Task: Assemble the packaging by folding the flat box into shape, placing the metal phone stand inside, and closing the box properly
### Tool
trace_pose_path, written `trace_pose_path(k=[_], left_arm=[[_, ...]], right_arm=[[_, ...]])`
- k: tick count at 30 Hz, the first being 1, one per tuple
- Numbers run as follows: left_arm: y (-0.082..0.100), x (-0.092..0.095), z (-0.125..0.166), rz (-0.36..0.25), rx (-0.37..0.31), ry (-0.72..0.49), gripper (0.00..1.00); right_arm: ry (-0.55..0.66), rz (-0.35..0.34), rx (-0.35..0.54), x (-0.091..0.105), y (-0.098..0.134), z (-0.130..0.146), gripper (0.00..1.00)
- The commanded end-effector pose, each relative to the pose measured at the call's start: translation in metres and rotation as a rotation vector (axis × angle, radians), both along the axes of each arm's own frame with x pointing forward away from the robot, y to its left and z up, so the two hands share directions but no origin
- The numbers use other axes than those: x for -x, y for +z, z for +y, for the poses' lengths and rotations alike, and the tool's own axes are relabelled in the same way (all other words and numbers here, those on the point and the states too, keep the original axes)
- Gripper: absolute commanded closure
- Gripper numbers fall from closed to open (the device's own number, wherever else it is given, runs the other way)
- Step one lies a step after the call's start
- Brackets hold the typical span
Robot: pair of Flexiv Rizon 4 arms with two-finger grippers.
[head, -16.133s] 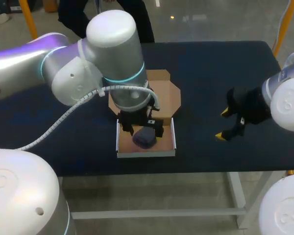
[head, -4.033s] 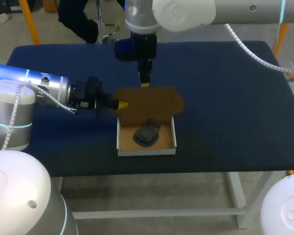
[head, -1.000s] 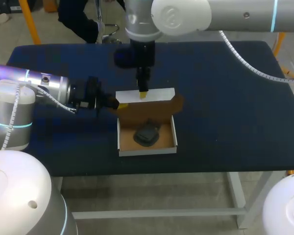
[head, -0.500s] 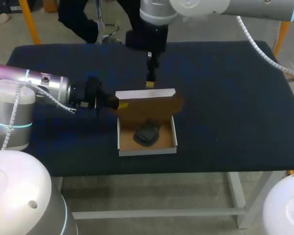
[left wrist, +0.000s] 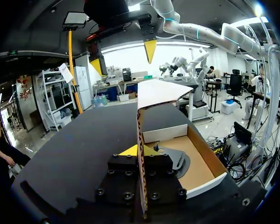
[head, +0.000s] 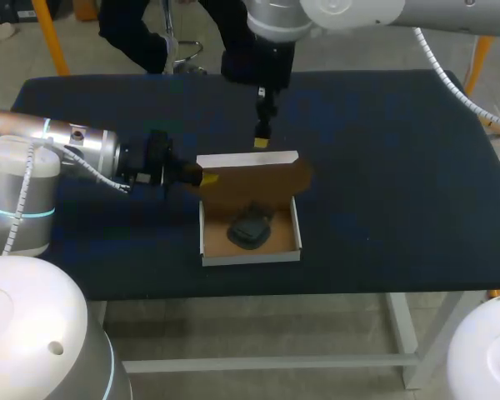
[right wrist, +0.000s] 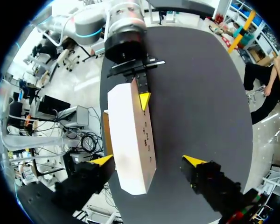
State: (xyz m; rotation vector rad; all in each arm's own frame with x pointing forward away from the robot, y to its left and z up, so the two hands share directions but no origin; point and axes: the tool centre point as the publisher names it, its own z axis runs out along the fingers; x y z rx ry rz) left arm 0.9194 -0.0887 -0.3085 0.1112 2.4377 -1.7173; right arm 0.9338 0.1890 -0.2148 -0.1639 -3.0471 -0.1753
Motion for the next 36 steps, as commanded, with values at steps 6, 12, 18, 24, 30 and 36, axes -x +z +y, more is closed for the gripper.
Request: trace_pose_path(k=[6,12,18,24,30,36], left_arm=[[0.000,0.000,0.001,0.000,0.002,-0.002,1.00],[-0.003,0.006,-0.002,-0.068,-0.024,-0.012,1.00],[-0.003,0.011,-0.004,-0.122,-0.033,-0.013,1.00],[-0.003,0.019,-0.004,-0.183,-0.041,-0.022,1.00],[-0.007,0.024,-0.002,-0.233,-0.040,-0.036,1.00],[-0.007,0.028,-0.001,-0.276,-0.045,-0.041,1.00]], right_arm=[[0.001,0.001,-0.001,0.000,0.001,0.000,0.00],[-0.024,0.012,-0.002,0.003,0.002,-0.003,0.00],[-0.095,0.063,0.002,0.007,0.002,-0.007,0.00],[-0.206,0.152,0.005,0.011,-0.001,-0.012,0.00],[-0.327,0.222,-0.006,0.017,-0.005,-0.017,0.00],[-0.465,0.274,0.025,0.025,-0.009,-0.027,0.00]])
